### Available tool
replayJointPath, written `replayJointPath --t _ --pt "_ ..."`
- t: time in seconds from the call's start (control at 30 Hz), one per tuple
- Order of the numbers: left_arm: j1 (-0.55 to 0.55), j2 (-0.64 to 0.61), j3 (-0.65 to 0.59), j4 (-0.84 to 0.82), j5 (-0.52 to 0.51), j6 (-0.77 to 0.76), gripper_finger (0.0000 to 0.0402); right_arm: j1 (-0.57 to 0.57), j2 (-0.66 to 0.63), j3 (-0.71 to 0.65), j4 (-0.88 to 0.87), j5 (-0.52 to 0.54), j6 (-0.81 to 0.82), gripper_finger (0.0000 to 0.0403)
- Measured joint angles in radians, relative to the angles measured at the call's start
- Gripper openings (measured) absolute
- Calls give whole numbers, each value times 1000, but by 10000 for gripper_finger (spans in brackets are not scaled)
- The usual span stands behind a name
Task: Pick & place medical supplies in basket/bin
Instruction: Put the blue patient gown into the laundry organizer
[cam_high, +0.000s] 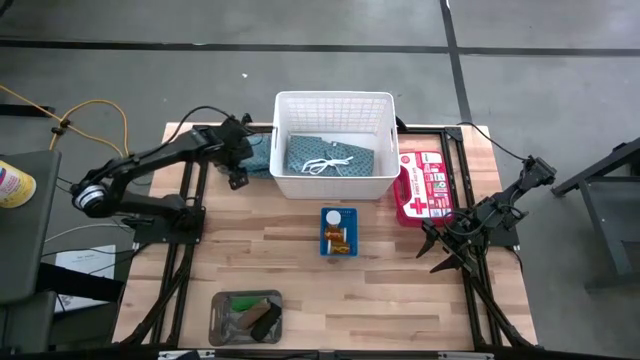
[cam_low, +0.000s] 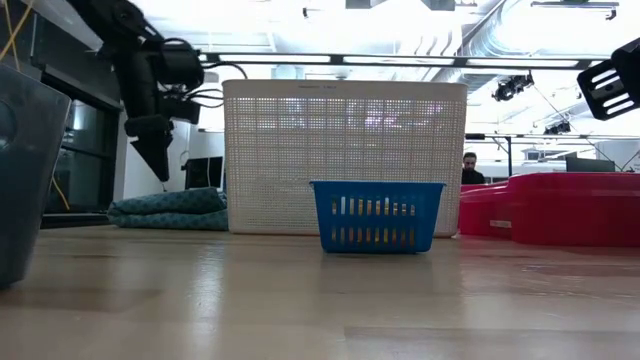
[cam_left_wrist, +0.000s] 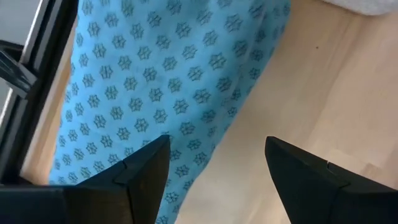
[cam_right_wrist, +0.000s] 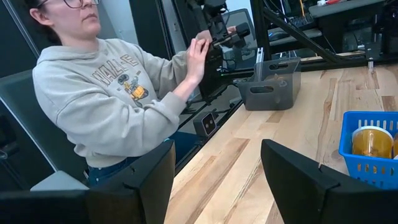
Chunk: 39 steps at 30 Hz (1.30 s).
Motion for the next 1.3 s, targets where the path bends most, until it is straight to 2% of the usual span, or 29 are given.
replayJointPath --t 0.23,0.43,0.6,0.97,1.3 --pt "98 -47 -106 123 108 61 255 0 0 0 0 0 0 226" --pt "95 -52 -118 185 113 146 255 0 0 0 0 0 0 226" --pt "63 -52 -118 203 61 203 255 0 0 0 0 0 0 226" --pt "-20 -52 -178 254 -45 194 255 0 0 0 0 0 0 226" --pt "-45 -52 -206 274 -85 167 255 0 0 0 0 0 0 226"
